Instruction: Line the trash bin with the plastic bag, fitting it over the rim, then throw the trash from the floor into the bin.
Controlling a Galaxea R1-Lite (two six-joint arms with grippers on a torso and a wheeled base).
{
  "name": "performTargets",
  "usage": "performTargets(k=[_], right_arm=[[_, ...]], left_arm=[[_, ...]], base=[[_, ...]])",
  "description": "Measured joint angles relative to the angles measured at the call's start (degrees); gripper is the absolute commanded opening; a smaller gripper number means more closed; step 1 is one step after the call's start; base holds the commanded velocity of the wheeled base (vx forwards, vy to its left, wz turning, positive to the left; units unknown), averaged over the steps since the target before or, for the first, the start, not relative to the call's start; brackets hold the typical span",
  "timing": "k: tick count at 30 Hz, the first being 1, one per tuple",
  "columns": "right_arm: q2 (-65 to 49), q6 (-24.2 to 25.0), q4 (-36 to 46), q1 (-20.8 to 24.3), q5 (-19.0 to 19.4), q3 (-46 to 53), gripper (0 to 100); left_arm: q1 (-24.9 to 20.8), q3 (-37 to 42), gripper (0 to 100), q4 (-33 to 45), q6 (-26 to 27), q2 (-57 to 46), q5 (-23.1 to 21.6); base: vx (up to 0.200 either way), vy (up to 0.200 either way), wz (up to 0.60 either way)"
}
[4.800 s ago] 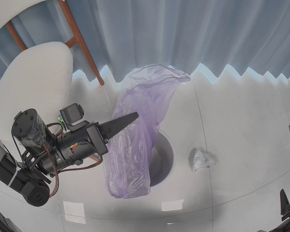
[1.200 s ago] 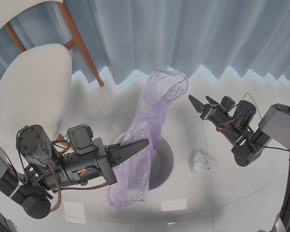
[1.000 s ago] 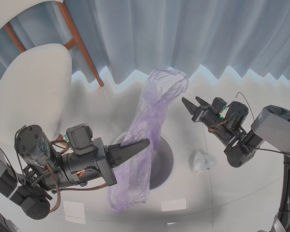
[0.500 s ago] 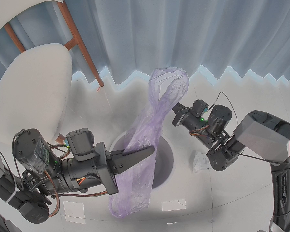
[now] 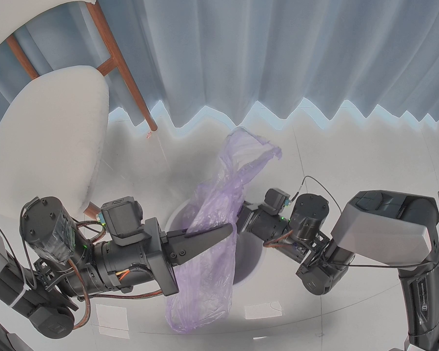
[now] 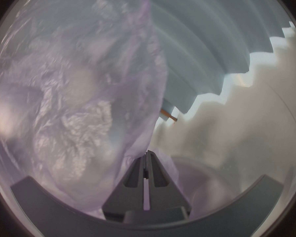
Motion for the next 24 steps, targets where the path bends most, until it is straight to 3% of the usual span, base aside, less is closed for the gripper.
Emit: performTargets(k=[11,18,24], right_arm=[[-5.81,0.77,-0.05,3.73,4.72,16.55,0],[-11.52,-0.11,-0.09,2.76,0.22,21.36,0],[-15.91,-3.04,-0.05,2.04,-1.61,33.37,0]], left_arm=[[5.3,-4.83,0,-0.04,0.0,4.52,0.41],[7.2,-8.66,0,-0.04,-0.02,8.98,1.43],[7.56,-10.78,0,-0.06,-0.2,10.28,3.58]], base=[[0.0,0.0,0.0],[0.0,0.0,0.0],[0.0,0.0,0.0]])
